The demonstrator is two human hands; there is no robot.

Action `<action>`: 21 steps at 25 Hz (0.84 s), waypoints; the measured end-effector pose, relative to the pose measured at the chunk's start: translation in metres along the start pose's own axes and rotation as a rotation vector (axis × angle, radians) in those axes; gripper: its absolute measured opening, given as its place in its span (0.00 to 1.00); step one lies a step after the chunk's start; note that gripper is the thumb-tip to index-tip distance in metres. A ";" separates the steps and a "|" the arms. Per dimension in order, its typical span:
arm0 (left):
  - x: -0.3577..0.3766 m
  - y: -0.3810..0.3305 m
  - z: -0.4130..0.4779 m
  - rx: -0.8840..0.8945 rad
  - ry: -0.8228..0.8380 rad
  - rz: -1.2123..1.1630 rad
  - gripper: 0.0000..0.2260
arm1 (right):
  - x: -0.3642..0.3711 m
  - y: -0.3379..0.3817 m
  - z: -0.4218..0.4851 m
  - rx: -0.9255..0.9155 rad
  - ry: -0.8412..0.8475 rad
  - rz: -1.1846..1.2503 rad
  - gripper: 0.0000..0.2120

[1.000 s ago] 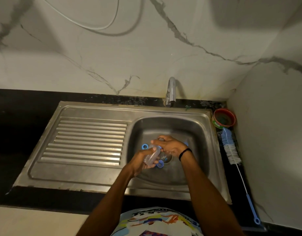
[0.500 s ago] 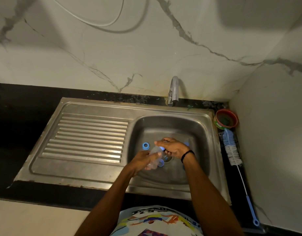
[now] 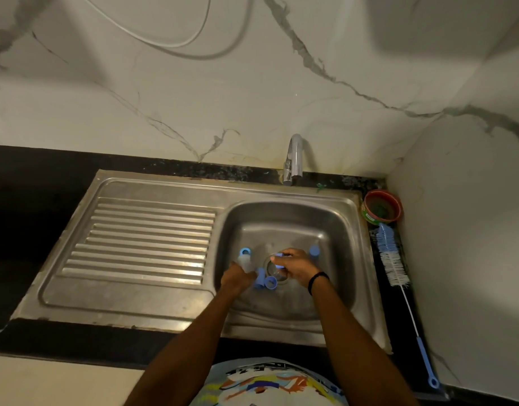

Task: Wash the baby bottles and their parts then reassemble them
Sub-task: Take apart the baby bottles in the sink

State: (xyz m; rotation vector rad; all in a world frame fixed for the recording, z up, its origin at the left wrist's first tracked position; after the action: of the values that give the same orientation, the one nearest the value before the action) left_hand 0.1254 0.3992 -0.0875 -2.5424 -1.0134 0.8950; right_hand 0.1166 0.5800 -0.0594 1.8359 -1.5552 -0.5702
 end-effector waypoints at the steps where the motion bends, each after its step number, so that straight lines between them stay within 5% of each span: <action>1: 0.004 0.004 0.007 -0.026 0.015 0.013 0.27 | -0.001 -0.004 -0.002 -0.001 0.007 0.001 0.04; 6: 0.019 0.025 0.034 -0.130 0.043 0.025 0.32 | -0.009 -0.015 -0.009 0.000 0.025 0.013 0.05; 10: 0.019 0.012 0.030 0.005 -0.051 -0.079 0.16 | -0.014 -0.015 -0.007 -0.047 -0.010 -0.062 0.09; 12: 0.021 0.002 0.021 0.110 0.004 -0.355 0.10 | -0.011 -0.015 -0.005 -0.114 0.018 -0.126 0.09; 15: 0.018 -0.008 -0.006 0.183 0.189 -0.913 0.15 | -0.003 -0.010 -0.004 -0.179 -0.038 -0.253 0.15; 17: 0.012 -0.008 -0.013 0.258 0.237 -0.913 0.17 | 0.004 -0.005 -0.001 -0.210 -0.099 -0.384 0.21; 21: 0.004 -0.006 -0.017 0.397 0.160 -0.694 0.14 | 0.027 0.007 -0.006 -0.290 -0.055 -0.618 0.13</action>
State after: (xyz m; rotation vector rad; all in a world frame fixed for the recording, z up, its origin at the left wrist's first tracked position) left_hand 0.1352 0.4062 -0.0740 -1.7157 -1.3687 0.5966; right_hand 0.1210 0.5545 -0.0480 2.0643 -0.8513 -1.0691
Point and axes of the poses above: each hand's wrist, its own z-axis towards the middle knuckle, its own x-axis out of the palm, y = z × x, the point moved 2 cm from there along z, towards the middle knuckle, and after that the axes turned 13 degrees about y, right-handed, at the moved point
